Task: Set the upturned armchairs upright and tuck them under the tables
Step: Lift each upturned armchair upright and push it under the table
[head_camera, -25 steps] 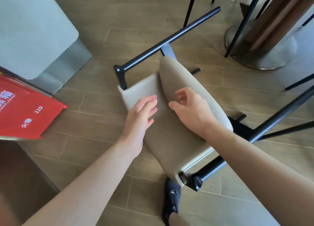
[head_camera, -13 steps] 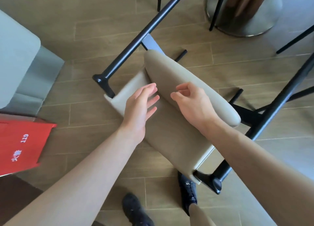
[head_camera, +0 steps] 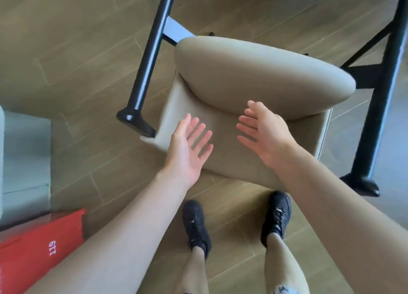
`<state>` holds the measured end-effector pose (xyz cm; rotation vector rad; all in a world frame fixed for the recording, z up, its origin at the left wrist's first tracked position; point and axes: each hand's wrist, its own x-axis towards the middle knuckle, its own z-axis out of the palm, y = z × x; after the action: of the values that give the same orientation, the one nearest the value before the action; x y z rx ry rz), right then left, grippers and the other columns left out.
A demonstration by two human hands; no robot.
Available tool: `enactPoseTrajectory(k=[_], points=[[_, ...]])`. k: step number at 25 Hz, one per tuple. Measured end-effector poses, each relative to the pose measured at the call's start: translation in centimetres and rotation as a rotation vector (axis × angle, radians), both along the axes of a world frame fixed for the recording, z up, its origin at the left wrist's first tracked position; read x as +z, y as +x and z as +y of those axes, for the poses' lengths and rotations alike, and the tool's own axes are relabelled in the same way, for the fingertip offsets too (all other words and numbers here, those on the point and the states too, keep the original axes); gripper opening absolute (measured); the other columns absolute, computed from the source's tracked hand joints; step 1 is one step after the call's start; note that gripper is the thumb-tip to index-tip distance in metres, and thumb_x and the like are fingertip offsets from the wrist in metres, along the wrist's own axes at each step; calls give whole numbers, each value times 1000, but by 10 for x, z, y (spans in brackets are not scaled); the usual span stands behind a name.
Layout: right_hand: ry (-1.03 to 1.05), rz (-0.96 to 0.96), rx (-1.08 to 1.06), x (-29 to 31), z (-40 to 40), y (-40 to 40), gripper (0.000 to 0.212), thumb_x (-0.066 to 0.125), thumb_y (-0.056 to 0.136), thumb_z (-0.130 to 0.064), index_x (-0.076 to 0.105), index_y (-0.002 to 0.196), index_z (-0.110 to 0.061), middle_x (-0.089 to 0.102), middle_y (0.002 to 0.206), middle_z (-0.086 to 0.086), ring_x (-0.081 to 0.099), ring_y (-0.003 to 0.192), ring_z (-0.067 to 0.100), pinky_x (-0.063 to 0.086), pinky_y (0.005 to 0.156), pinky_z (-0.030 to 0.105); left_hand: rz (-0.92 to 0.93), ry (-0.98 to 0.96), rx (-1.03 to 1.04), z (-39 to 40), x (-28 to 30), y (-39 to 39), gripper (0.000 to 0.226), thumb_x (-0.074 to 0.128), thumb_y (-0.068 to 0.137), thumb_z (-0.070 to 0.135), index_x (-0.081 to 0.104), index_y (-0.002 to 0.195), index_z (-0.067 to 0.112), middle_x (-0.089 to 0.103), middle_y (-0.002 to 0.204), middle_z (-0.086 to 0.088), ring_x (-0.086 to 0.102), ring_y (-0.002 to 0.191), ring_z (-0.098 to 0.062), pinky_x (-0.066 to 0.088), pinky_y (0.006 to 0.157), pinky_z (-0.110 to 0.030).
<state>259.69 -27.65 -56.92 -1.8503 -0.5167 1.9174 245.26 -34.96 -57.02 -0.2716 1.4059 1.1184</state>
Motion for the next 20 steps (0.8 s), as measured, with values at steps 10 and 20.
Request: enactPoseTrajectory(k=[10,20], points=[[-297,139,-365,-163,-114,37,47,64,91,-50,60,119,-13,65,121,7,65,112,19,52,98,41,-83,-99,17,-52,-144,19,70,52,89,72,60,136,21,61,140,-2,60,127,-21,42,111,-42],[-419,239,-692,-326,-174,31,71,72,85,-52,51,136,-8,62,128,14,66,111,22,56,86,41,-86,-274,89,-112,-304,36,79,62,85,69,53,142,15,63,132,-5,62,118,-19,51,99,-38]])
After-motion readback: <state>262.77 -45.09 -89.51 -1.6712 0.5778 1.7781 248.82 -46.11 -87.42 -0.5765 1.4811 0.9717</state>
